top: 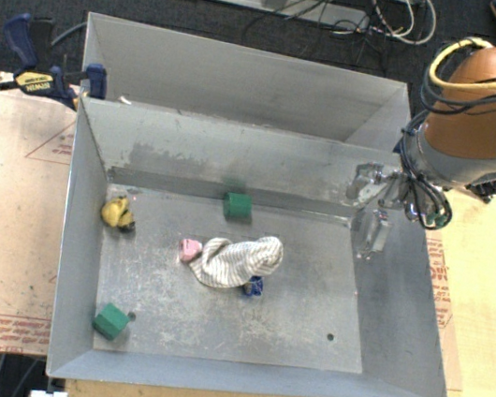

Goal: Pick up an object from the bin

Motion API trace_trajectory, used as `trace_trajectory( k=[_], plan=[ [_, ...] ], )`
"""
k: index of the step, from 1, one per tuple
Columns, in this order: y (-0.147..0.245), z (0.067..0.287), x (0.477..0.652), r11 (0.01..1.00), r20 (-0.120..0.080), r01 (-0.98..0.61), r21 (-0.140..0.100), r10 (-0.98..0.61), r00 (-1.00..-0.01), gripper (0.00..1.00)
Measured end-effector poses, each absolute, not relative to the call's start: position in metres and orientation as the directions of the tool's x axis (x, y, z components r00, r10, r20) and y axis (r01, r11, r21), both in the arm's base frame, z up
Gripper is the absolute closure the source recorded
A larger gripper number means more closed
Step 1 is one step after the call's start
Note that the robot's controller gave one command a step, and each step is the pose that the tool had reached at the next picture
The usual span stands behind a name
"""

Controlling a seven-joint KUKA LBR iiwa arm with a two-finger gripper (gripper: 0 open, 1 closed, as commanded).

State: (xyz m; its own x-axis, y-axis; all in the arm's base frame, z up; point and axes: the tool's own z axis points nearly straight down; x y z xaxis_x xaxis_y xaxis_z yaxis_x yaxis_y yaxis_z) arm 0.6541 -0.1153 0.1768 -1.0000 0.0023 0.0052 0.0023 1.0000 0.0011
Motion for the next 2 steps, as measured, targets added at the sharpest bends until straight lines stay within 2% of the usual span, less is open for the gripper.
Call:
trace_trajectory(
  k=[1, 2],
  plan=[
    [-0.115, 0.182, 0.656, 1.0, -0.003, 0.0, 0.0, 0.0, -1.0, 0.0],
    [-0.053, 0.111, 0.646, 0.998, -0.002, 0.056, 0.002, 0.056, -0.998, 0.0]
  ],
)
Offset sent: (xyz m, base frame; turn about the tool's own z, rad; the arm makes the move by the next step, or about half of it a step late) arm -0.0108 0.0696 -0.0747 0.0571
